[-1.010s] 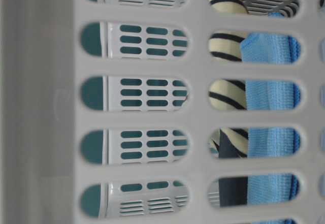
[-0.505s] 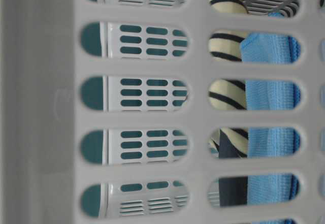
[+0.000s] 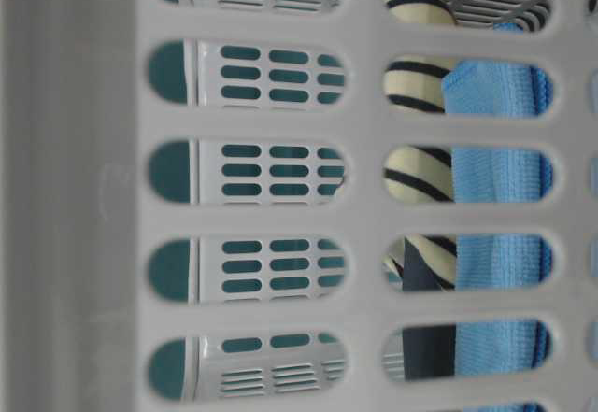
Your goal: Pick up the blue cloth from the shopping basket with the left arm.
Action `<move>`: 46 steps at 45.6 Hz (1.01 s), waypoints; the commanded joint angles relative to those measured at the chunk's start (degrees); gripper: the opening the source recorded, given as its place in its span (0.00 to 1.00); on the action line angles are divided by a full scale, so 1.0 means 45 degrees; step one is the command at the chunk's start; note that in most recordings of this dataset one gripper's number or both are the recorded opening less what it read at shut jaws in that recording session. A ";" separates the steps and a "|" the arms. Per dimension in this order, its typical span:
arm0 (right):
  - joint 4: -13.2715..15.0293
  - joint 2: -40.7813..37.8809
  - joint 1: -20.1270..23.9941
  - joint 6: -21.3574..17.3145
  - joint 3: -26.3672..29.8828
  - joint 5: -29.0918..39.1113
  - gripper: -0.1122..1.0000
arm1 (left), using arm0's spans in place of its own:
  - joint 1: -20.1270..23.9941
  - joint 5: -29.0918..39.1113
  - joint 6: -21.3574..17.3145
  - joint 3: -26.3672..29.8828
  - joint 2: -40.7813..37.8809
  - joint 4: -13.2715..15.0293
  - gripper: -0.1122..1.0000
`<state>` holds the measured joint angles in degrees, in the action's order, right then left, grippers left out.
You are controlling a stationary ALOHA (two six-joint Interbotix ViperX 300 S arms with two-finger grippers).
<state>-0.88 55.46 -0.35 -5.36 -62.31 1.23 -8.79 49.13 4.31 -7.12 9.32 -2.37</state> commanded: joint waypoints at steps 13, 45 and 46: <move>-0.0039 -0.0039 -0.0117 -0.0020 0.0234 -0.0059 0.76 | -0.0273 0.0605 0.0879 0.1055 -0.2637 -0.0039 0.89; -0.0039 -0.0039 -0.0117 -0.0078 0.0059 0.0000 0.76 | -0.0156 -0.2617 0.1055 -0.1289 -0.4258 -0.0039 0.89; -0.0039 -0.0020 -0.0117 -0.0078 0.0039 -0.0020 0.76 | -0.0156 -0.2617 0.1055 -0.1289 -0.4258 -0.0039 0.89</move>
<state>-0.88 55.55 -0.79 -5.63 -62.67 1.41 -9.67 37.71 8.96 -12.92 -9.67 -2.37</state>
